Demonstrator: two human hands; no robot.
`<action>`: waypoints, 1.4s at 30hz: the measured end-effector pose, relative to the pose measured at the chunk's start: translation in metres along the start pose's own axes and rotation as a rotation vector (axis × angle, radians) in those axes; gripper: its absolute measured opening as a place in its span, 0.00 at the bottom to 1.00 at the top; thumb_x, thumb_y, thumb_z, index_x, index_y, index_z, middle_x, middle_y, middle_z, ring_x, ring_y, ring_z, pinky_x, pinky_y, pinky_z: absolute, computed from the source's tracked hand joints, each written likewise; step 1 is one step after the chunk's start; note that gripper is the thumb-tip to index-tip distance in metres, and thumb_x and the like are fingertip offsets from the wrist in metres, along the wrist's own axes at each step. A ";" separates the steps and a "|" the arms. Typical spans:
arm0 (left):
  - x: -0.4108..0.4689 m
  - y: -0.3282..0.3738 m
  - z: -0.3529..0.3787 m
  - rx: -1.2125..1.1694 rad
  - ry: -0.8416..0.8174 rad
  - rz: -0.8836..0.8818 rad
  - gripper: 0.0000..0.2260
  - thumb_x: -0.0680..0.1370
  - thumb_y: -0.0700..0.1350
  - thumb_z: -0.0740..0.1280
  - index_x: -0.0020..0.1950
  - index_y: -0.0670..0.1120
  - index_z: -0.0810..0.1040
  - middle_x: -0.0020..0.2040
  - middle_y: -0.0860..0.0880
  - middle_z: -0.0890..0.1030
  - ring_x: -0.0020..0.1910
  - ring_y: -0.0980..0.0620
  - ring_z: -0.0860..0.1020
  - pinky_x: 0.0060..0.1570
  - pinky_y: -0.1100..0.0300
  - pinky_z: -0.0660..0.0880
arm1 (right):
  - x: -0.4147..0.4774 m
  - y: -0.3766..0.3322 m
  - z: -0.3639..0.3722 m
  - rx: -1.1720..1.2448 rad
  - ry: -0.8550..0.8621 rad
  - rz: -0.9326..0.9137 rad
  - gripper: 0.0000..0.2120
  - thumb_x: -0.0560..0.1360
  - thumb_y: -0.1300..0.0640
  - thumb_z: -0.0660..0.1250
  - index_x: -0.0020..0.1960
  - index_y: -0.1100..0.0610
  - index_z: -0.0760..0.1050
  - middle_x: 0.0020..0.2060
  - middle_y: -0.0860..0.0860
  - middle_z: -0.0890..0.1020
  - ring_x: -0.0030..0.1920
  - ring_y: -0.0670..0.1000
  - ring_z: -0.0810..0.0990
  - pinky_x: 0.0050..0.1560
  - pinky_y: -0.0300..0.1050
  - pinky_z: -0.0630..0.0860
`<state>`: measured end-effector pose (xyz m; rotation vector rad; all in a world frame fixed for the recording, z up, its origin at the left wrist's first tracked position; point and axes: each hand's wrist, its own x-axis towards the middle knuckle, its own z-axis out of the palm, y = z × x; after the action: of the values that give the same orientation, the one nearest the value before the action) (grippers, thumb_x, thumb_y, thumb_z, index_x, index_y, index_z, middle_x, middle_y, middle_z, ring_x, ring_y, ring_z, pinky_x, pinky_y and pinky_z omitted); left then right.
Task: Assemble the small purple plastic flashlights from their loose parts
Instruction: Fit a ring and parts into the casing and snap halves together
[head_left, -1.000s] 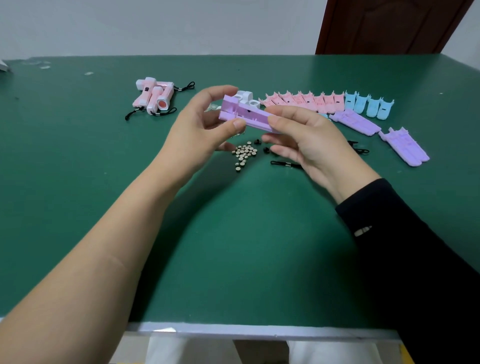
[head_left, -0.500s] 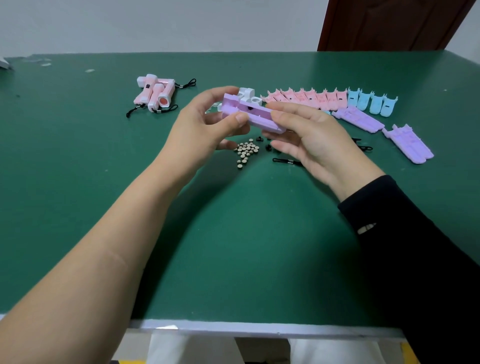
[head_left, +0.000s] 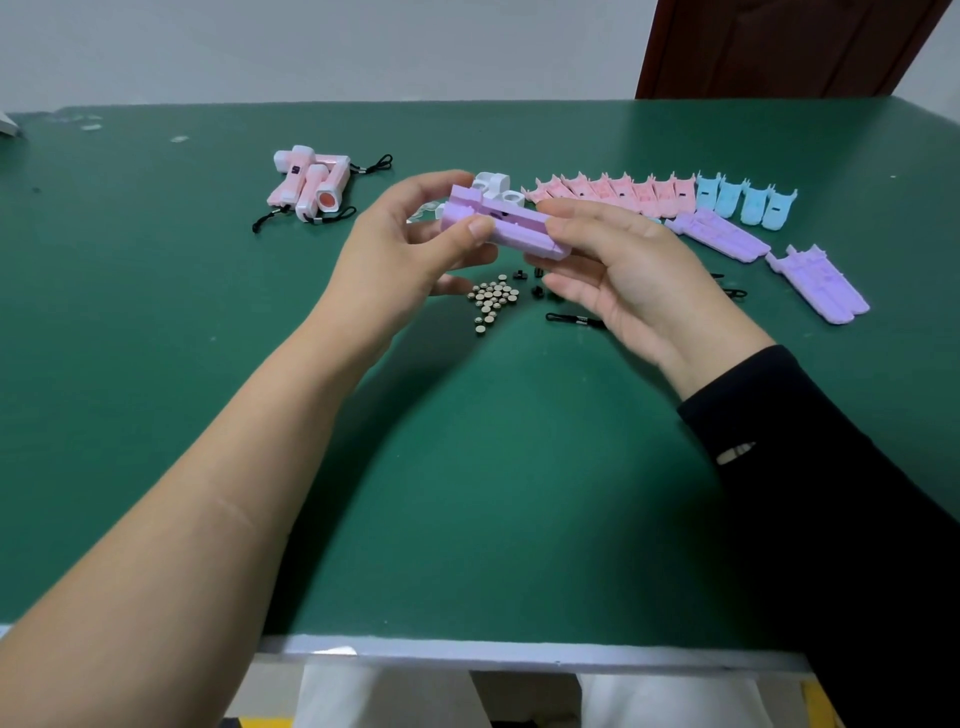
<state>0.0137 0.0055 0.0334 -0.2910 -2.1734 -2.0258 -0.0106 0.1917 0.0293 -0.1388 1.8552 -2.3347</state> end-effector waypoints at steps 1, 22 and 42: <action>0.000 0.000 0.000 -0.001 0.000 -0.001 0.13 0.78 0.43 0.70 0.61 0.52 0.75 0.45 0.51 0.86 0.48 0.52 0.85 0.40 0.62 0.79 | 0.000 0.000 0.000 0.000 0.002 0.000 0.06 0.74 0.61 0.69 0.46 0.52 0.82 0.43 0.50 0.86 0.46 0.49 0.85 0.41 0.37 0.79; 0.001 -0.002 -0.001 0.003 0.000 0.001 0.09 0.78 0.44 0.70 0.57 0.51 0.77 0.44 0.51 0.86 0.47 0.52 0.85 0.40 0.63 0.78 | -0.003 -0.001 0.001 -0.045 -0.001 0.008 0.06 0.74 0.61 0.70 0.47 0.52 0.83 0.42 0.50 0.86 0.44 0.48 0.85 0.43 0.39 0.79; 0.003 -0.005 -0.005 0.146 -0.004 0.156 0.07 0.77 0.41 0.71 0.52 0.50 0.77 0.43 0.54 0.84 0.44 0.50 0.85 0.38 0.62 0.78 | -0.005 -0.005 0.002 -0.003 -0.018 0.040 0.06 0.74 0.62 0.69 0.49 0.54 0.82 0.43 0.53 0.86 0.44 0.50 0.86 0.43 0.37 0.80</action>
<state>0.0091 0.0004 0.0297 -0.4304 -2.2112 -1.7764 -0.0054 0.1915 0.0345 -0.1212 1.8358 -2.2972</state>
